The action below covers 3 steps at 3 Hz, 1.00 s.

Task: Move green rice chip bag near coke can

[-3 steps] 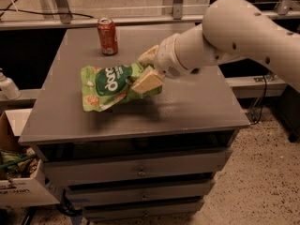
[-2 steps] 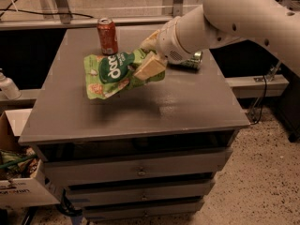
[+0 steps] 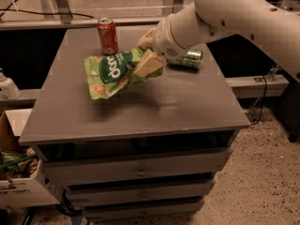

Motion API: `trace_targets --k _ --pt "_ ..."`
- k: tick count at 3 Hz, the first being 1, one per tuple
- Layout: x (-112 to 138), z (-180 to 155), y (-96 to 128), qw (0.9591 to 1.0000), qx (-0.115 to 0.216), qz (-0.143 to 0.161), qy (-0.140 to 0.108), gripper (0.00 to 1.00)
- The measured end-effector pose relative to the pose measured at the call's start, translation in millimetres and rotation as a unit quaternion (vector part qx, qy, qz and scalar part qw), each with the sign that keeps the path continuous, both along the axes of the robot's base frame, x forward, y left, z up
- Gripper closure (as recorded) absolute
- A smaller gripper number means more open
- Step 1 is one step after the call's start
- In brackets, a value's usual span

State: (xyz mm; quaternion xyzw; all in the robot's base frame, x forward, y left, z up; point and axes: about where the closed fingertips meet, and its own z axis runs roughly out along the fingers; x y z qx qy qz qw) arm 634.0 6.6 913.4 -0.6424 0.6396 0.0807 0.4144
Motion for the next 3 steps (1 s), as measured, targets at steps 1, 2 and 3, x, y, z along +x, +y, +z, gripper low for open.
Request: trace_targets --k 1,2,3 --pt "27.1 -5.1 -8.3 0.9994 -0.029 -0.006 -0.017 1.00" --pt "54.0 -4.7 -17.8 0.9978 -0.052 -0.016 -0.037 1.00" --pt "81.2 -3.1 -32.4 0.9950 -0.075 -0.037 -0.054 1.00"
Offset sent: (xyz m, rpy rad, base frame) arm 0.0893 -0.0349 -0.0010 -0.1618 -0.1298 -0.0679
